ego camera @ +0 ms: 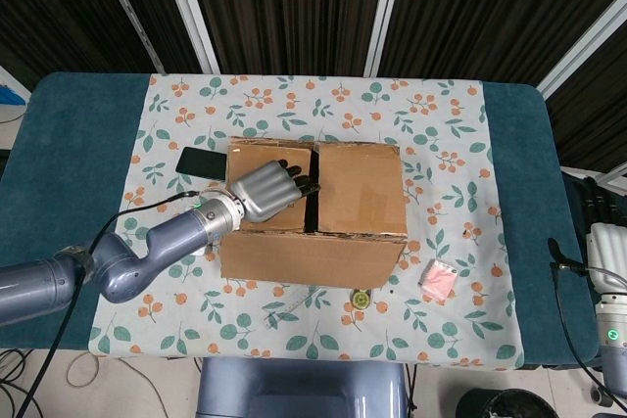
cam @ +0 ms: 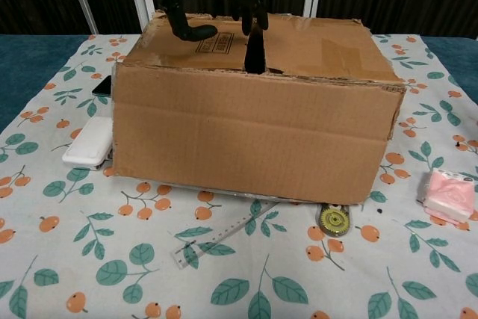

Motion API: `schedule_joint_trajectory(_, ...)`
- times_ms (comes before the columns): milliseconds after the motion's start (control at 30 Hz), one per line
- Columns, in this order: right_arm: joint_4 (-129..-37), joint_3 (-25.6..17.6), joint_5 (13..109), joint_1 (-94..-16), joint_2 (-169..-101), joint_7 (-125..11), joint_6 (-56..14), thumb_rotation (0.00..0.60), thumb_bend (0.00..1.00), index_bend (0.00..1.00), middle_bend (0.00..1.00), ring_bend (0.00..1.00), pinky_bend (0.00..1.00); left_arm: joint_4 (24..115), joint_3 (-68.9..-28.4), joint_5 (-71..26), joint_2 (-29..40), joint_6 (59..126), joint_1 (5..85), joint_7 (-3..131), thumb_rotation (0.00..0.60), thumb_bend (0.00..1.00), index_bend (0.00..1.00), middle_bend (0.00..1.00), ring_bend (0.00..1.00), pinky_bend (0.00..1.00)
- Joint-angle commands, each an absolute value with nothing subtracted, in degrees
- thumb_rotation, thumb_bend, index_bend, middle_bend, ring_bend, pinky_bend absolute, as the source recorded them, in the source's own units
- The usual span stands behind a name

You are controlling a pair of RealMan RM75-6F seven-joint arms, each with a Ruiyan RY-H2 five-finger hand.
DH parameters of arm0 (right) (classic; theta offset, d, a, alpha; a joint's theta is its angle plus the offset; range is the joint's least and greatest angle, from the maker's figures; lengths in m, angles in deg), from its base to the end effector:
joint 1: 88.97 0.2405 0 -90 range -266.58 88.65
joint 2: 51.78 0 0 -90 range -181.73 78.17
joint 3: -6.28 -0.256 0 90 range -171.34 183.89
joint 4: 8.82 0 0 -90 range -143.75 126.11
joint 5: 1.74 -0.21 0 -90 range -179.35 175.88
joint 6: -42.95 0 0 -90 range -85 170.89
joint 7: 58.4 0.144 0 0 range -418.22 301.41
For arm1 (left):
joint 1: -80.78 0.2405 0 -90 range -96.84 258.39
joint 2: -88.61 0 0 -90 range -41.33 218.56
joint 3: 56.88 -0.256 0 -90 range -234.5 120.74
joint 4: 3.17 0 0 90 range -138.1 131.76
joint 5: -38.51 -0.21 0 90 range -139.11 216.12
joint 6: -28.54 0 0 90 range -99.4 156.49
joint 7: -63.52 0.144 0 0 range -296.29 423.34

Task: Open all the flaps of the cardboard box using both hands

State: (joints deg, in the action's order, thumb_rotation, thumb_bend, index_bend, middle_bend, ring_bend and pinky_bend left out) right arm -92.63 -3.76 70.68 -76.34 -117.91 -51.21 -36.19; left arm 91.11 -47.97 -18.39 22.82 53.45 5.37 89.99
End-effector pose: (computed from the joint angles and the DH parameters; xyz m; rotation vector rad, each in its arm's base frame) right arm -0.3319 -0.2517 0.1850 1.1900 -0.9236 0.9613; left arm 0.0052 0.3897 0.0475 -2.4362 -0.3456 -0.6195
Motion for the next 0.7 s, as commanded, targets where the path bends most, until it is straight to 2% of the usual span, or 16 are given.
schedule_joint_trajectory(33, -92.57, -3.85, 70.78, -76.40, -117.93, -51.14, -36.04, 0.600, 0.39, 0.00, 0.00, 0.00, 0.18, 90.75, -48.71, -18.02, 21.99, 53.83, 4.12, 90.44, 0.600, 0.62, 0.09, 0.16, 0.14, 0.26)
schedule_joint_trajectory(267, -92.34, -4.11, 71.17, -76.58, -118.06, -51.11, -35.87, 0.600, 0.39, 0.00, 0.00, 0.00, 0.18, 90.07, -50.17, -20.21, 21.02, 53.16, 2.07, 90.64, 0.600, 0.62, 0.09, 0.15, 0.13, 0.21)
schedule_joint_trajectory(433, -92.19, -4.35, 71.32, -76.73, -118.18, -51.04, -35.86, 0.600, 0.39, 0.00, 0.00, 0.00, 0.18, 89.57, -51.29, -22.04, 21.00, 51.30, 1.21, 89.59, 0.600, 0.63, 0.12, 0.19, 0.09, 0.18)
schedule_joint_trajectory(700, -92.13, -4.63, 71.34, -76.92, -118.31, -51.04, -35.56, 0.600, 0.40, 0.00, 0.00, 0.00, 0.18, 88.73, -52.49, -24.56, 20.61, 50.75, 0.84, 87.79, 0.600, 0.63, 0.14, 0.22, 0.10, 0.19)
